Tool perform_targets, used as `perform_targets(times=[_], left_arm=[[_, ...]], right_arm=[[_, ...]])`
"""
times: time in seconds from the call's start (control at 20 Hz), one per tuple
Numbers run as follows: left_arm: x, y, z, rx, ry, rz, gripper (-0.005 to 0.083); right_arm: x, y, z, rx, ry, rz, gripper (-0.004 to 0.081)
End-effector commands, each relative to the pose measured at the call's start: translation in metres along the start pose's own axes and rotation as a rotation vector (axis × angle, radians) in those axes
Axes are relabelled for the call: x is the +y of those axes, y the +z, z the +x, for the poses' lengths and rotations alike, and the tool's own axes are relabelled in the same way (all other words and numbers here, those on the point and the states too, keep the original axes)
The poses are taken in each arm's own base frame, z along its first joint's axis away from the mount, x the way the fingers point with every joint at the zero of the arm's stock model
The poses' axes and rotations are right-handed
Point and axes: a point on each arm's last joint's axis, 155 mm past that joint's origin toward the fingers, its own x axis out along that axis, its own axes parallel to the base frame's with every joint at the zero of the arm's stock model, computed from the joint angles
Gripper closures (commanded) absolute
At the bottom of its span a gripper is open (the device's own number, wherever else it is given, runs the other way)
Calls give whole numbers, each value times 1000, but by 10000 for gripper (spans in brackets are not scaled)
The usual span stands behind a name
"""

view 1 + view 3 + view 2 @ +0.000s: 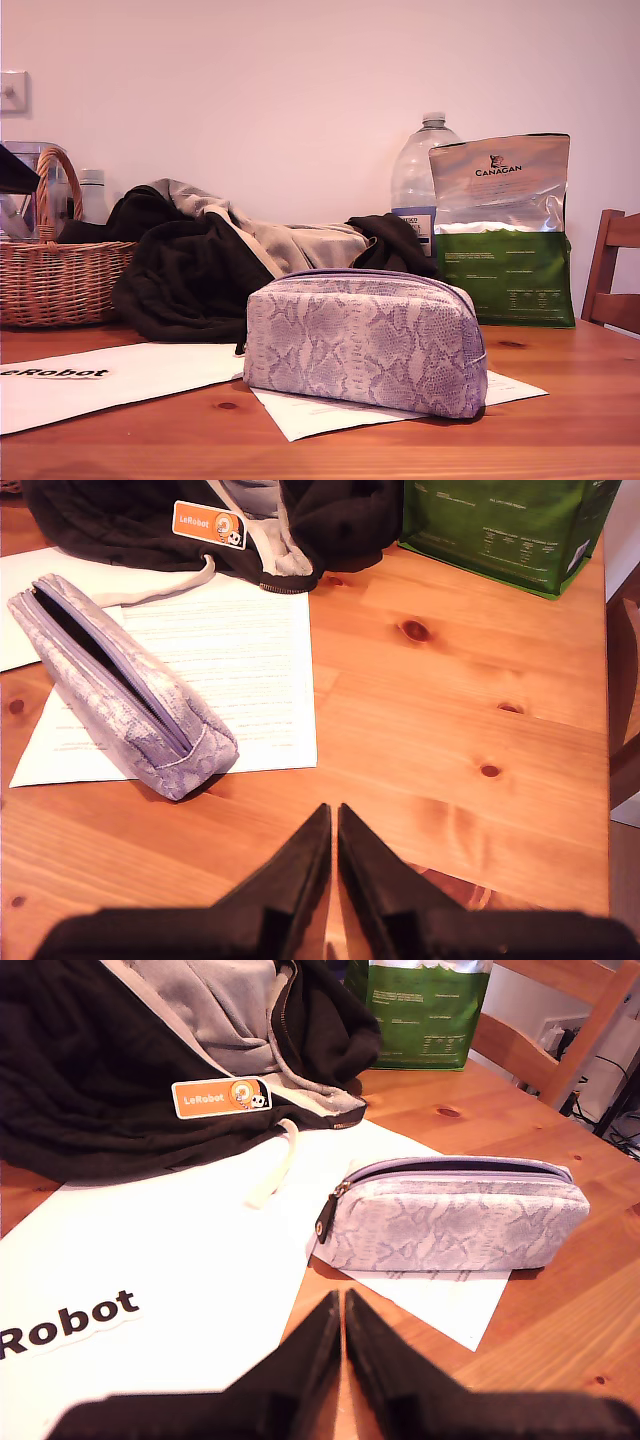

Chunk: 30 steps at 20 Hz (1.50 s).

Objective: Close the zipper in the zip bag in front of you

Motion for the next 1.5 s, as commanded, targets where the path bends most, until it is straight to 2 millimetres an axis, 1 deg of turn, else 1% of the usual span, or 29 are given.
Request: perform_targets(times=[0.0, 0.25, 0.35, 0.45, 0.5, 0.55, 0.7, 0.8, 0.85, 0.95, 1.0, 1.05, 1.1, 1.2, 1.35, 1.4, 1.45], left_arm=[[1, -13, 2, 38, -1, -34, 792], [1, -13, 2, 37, -1, -33, 793], [0, -10, 2, 25, -4, -31, 793], [-5, -3, 1, 6, -31, -26, 793], [-8, 1, 1, 0, -43, -23, 793], [-11, 4, 1, 2, -58, -22, 793], [-11, 15, 4, 16, -58, -23, 793], [-16, 19, 9, 38, -86, -9, 793], [-16, 18, 12, 57, -93, -4, 793], [-14, 16, 20, 87, -94, -7, 793], [-12, 15, 25, 94, -97, 0, 793], [-11, 13, 29, 102, -97, -2, 793], [-10, 10, 32, 110, -100, -5, 793], [-10, 6, 37, 128, -108, -12, 793], [-13, 1, 40, 148, -134, -21, 793], [-14, 0, 40, 150, -142, -22, 793], [-16, 0, 40, 149, -151, -23, 793]], right_arm=[[3, 34, -1, -137, 16, 14, 783], [3, 33, -1, -136, 17, 14, 783], [4, 35, -1, -141, 21, 16, 783], [12, 43, -3, -171, 72, 104, 783], [18, 45, -3, -168, 102, 115, 783], [23, 44, -3, -153, 131, 111, 783], [42, 39, 0, -69, 227, 100, 783], [55, 44, 2, -29, 281, 20, 765], [63, 44, 6, -3, 315, -39, 693], [74, 42, 16, 60, 355, -135, 458], [83, 38, 22, 97, 392, -184, 390], [96, 34, 25, 123, 456, -263, 371], [104, 31, 29, 150, 493, -301, 369], [116, 28, 43, 191, 530, -360, 313], [122, 27, 66, 261, 546, -398, 305], [123, 27, 72, 273, 553, -439, 288], [121, 28, 80, 288, 539, -468, 253]])
